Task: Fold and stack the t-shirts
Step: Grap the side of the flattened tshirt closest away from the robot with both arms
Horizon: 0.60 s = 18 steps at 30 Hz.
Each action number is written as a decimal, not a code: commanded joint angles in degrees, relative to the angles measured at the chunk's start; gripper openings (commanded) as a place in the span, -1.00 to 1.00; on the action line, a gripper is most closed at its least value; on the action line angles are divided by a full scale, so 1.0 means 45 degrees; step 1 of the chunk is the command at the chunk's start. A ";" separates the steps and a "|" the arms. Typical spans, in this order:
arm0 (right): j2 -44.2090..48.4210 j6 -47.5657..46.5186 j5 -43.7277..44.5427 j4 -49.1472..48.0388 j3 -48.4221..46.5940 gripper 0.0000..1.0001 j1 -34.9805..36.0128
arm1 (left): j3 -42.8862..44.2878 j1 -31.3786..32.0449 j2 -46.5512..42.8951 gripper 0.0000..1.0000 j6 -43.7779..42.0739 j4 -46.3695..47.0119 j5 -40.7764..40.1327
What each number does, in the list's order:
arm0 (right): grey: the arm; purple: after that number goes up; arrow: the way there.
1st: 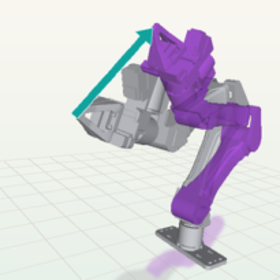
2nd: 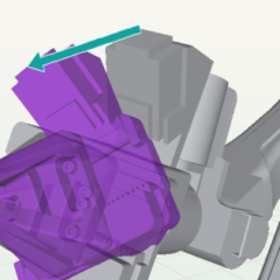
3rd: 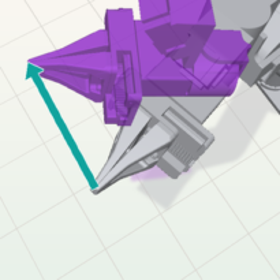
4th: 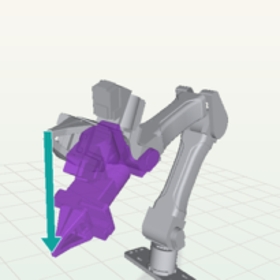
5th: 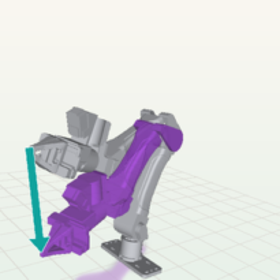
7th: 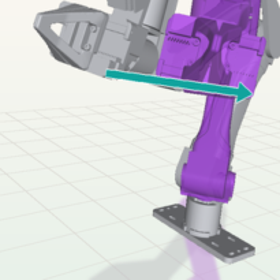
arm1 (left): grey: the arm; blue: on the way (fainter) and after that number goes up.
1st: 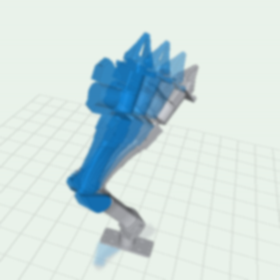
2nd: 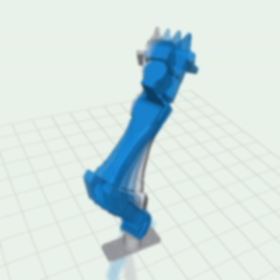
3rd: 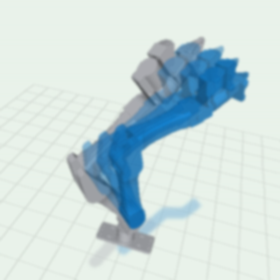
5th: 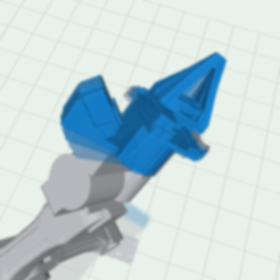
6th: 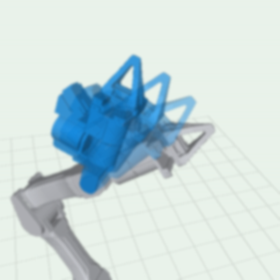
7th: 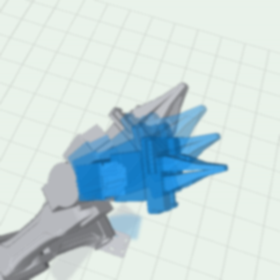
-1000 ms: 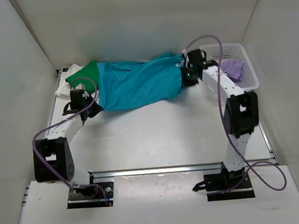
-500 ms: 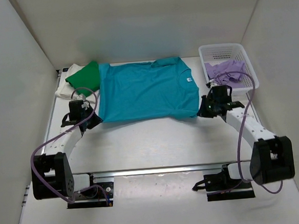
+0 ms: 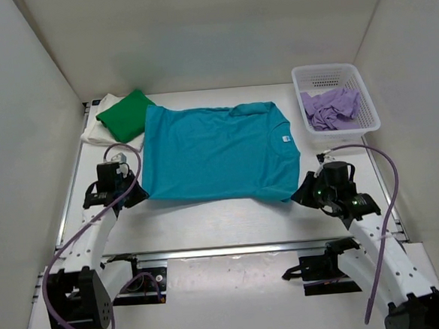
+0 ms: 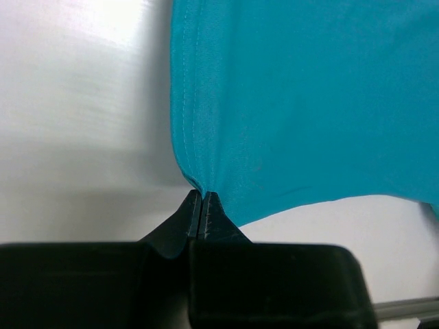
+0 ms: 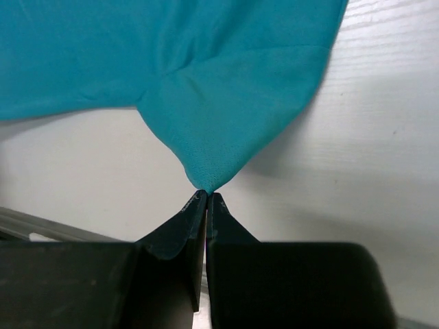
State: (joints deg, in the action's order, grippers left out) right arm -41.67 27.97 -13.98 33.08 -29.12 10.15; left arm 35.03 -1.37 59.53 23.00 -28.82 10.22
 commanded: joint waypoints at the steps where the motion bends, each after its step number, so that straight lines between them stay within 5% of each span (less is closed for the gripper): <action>1: 0.1172 0.1401 0.0329 0.1143 -0.0091 -1.00 0.0614 | 0.0067 0.0108 -0.1233 -1.00 -0.0425 -0.1602 0.0289; 8: 0.1586 0.0938 0.0724 0.2004 -0.0967 -1.00 0.0248 | 0.0597 0.0559 -0.1569 -0.99 -0.0660 -0.2504 0.0267; 13: -0.0833 -0.0471 -0.1054 0.0018 -0.1573 -1.00 -0.2234 | 0.0712 0.0323 -0.0243 -1.00 0.0178 -0.1061 0.0368; 18: -0.3292 -0.0863 0.0236 -0.1256 -0.2900 -1.00 -0.1944 | 0.1687 0.0363 0.1123 -1.00 0.1078 0.0094 -0.0181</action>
State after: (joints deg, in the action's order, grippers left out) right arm -52.49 26.79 -14.52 34.22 -37.80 0.75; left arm 38.59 0.38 62.98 24.56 -33.63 10.81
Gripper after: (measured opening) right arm 0.003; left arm 0.029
